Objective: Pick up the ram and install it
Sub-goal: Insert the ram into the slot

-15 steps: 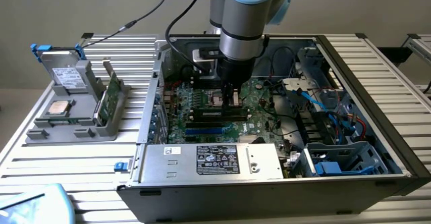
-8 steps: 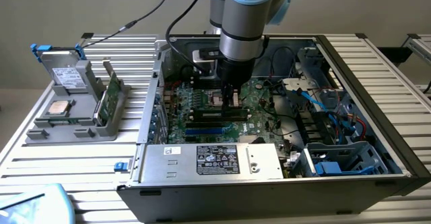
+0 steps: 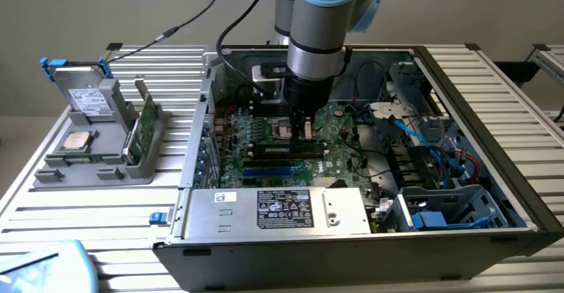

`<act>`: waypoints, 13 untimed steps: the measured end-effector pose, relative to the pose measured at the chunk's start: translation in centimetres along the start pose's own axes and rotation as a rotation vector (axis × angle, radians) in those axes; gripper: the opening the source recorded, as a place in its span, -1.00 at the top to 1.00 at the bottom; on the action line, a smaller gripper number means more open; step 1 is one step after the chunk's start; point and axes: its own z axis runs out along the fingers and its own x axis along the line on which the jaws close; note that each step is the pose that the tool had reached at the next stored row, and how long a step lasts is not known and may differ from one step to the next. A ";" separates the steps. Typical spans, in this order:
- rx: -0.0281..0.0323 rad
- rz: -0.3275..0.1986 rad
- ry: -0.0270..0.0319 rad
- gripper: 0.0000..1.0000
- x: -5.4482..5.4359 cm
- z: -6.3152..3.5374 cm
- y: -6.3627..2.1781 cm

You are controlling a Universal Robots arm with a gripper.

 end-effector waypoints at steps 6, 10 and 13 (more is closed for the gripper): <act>-0.0005 0.008 -0.0003 0.72 -0.2 -0.02 -0.01; -0.0006 0.010 -0.0003 0.72 -0.2 0.00 -0.01; -0.0006 0.010 0.0000 0.72 -0.2 0.03 -0.01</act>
